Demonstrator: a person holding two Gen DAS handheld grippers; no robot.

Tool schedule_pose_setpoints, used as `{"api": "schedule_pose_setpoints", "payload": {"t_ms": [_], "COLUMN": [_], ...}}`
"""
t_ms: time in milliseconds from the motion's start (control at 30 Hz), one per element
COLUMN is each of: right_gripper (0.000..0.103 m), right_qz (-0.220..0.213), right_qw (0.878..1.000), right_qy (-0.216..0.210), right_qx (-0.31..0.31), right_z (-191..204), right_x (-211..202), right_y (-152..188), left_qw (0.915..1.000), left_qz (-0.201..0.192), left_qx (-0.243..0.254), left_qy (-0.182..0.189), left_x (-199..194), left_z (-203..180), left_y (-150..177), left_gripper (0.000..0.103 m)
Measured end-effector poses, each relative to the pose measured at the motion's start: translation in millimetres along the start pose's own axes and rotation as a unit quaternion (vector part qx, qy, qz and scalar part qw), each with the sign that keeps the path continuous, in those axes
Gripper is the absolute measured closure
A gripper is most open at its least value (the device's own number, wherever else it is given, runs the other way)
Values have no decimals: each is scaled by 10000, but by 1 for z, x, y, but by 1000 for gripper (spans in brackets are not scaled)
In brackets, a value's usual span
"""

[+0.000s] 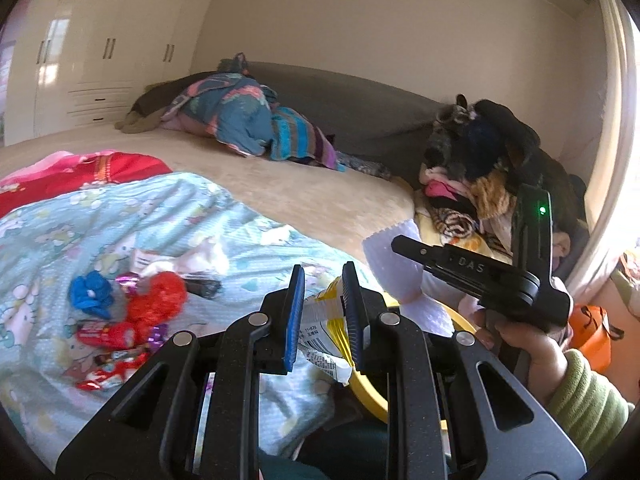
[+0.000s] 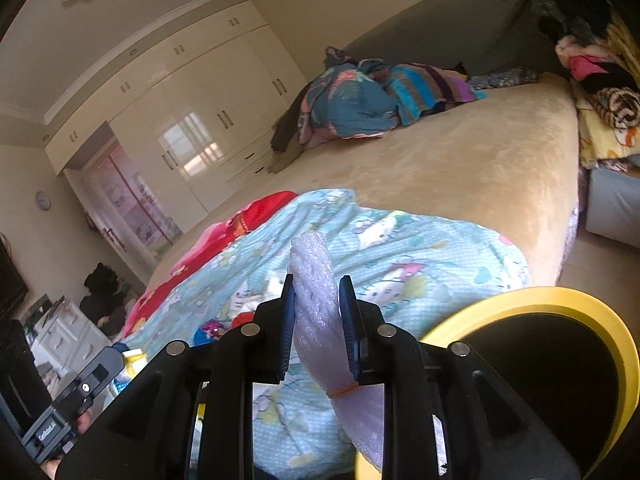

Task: Collect trash
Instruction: 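Carry both held items over the yellow-rimmed bin and open both tools to drop them, then move both open tools back toward the trash pile on the duvet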

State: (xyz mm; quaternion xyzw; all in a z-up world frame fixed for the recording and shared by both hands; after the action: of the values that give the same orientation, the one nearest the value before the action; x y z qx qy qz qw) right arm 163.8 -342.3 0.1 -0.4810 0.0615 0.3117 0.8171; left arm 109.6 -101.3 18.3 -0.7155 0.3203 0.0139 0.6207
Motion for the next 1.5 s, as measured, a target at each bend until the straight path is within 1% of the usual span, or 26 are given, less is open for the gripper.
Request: {"api": "schedule_pose_setpoints", "payload": {"t_ms": [300,567,800,900,933,967,1000,1033,1067,1100,1133,1167,1200,1267,1500], "right_gripper": [82,82,82,79,76,71,69,58,50,48,45,39,37,36,35], "right_qz": [-66,-112,-27,109,197,263,296,347,350,337,339,351,349,342,353], "right_qw": [9990,9966,9935,9929,9928,9921,9914,9901,9895,9891,9886,9883,9880,9883,9900], "right_qy": [291,497,682,707,761,882,996,1185,1271,1334,1410,1442,1485,1485,1367], "right_qx": [325,653,907,946,908,849,794,675,598,525,411,342,260,117,-76], "right_z": [-37,-69,-92,-100,-102,-103,-104,-103,-101,-101,-97,-96,-93,-86,-65], "right_x": [-16,-30,-37,-38,-38,-39,-39,-40,-40,-41,-42,-42,-41,-40,-33], "right_y": [3,6,9,11,12,13,14,15,15,15,15,15,15,16,15], "left_qw": [9986,9946,9893,9878,9875,9876,9881,9888,9902,9908,9914,9921,9929,9944,9977], "left_qz": [291,605,927,1030,1101,1138,1149,1131,1073,1046,1032,1009,974,897,661], "left_qx": [231,475,655,670,633,581,517,482,451,441,426,405,381,341,172], "left_qy": [387,700,919,960,938,917,879,841,773,739,686,621,560,448,47], "left_x": [23,43,62,69,73,76,77,77,75,74,73,71,69,64,49], "left_z": [-34,-65,-87,-92,-91,-89,-87,-85,-81,-80,-77,-75,-73,-67,-44], "left_y": [15,33,51,57,59,60,61,62,62,61,61,60,58,56,44], "left_gripper": [89,89,89,88,83,74,45,26,23,22,20,17,10,10,11]}}
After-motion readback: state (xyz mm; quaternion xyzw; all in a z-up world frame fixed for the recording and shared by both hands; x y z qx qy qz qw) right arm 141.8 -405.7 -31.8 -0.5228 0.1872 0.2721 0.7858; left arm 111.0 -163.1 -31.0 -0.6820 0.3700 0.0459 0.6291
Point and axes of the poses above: each gripper's, at about its wrist camera, not at the fingertips, and x roughly the way its jaws point, z to its left, y to its underside, the point moved 2 cm from there along x, roughly the way its jaws point, and after that the axes turned 2 degrees about -y, right-handed, at the moved point
